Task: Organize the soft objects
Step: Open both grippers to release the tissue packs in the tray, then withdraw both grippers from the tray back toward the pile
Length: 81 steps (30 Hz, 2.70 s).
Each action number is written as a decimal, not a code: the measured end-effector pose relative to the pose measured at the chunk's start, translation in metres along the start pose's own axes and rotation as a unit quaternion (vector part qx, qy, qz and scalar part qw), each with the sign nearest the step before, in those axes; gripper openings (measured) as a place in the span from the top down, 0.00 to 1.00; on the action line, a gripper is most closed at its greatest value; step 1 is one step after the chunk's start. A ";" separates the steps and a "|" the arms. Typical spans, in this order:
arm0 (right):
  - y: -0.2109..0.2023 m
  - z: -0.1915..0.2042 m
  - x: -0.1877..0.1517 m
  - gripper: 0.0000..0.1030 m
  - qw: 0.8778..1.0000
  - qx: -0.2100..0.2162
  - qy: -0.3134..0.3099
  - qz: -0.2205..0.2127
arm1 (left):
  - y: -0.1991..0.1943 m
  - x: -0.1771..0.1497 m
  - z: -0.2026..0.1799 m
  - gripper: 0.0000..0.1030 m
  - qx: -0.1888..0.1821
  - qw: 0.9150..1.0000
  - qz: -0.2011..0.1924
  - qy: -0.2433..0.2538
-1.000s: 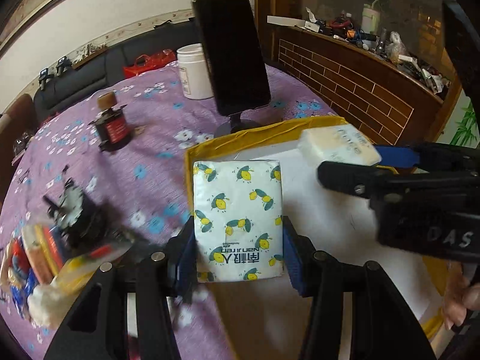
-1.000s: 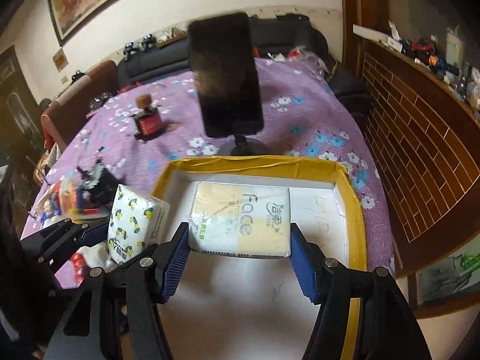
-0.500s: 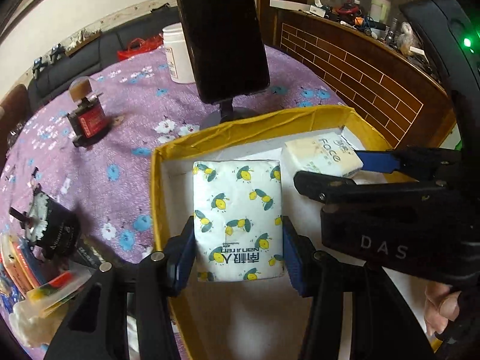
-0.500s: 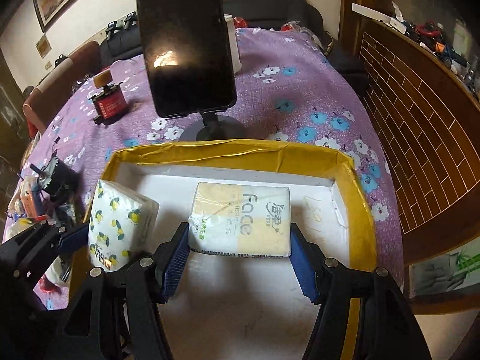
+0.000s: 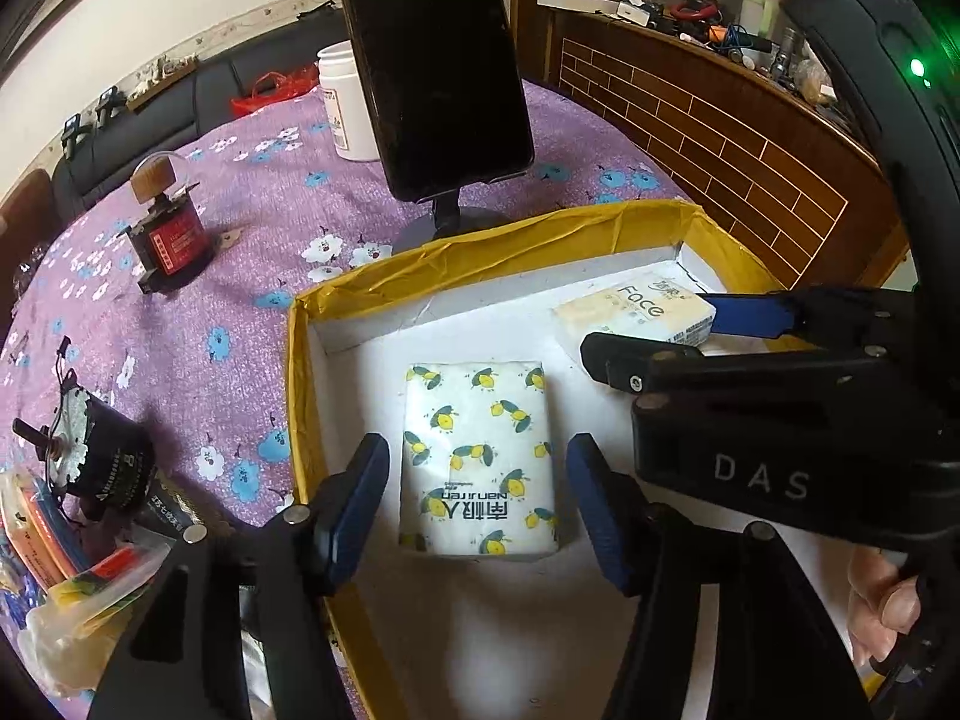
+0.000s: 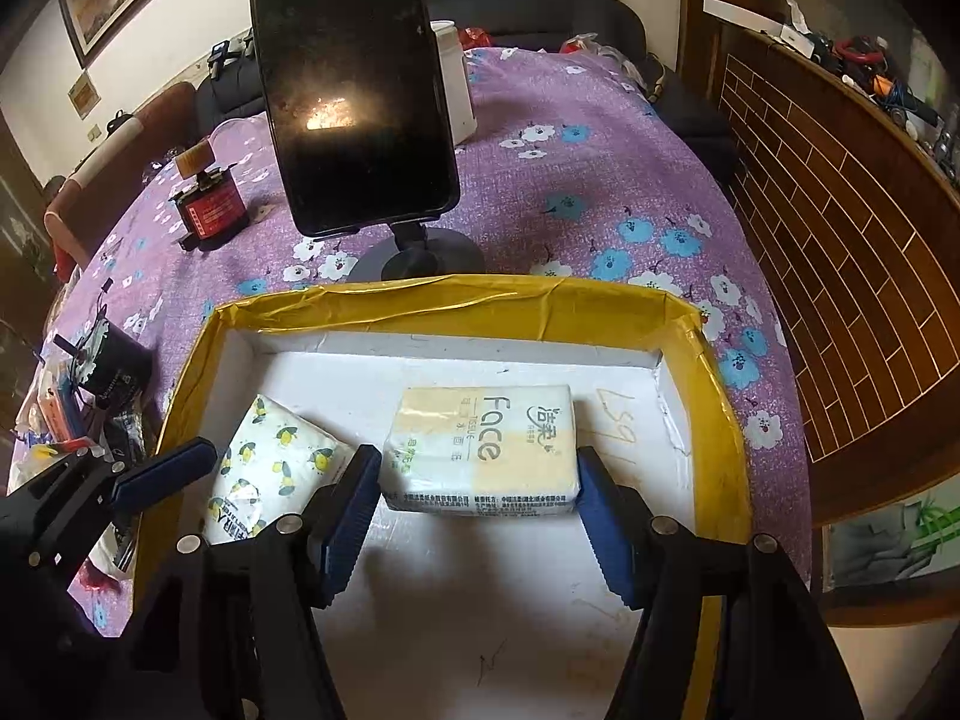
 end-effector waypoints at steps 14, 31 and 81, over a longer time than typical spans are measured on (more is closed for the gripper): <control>-0.038 0.007 -0.013 0.33 0.999 0.013 0.011 -0.030 | -0.024 -0.013 -0.003 0.34 -0.005 1.000 -0.020 0.004; -0.079 0.050 -0.043 0.33 0.996 0.055 0.011 -0.064 | -0.075 -0.049 0.015 0.33 -0.007 0.998 -0.058 0.008; -0.022 0.261 -0.067 0.33 0.989 0.090 -0.115 -0.012 | -0.129 -0.197 0.275 0.28 0.023 0.970 -0.091 -0.226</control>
Point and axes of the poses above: each gripper's, at about its wrist camera, not at the fingertips, and y roughly the way its jaws point, z to its left, x to its top, the point moved 1 cm from there along y, roughly the way its jaws point, and after that the axes turned 6 degrees about -y, right-handed, at the moved point
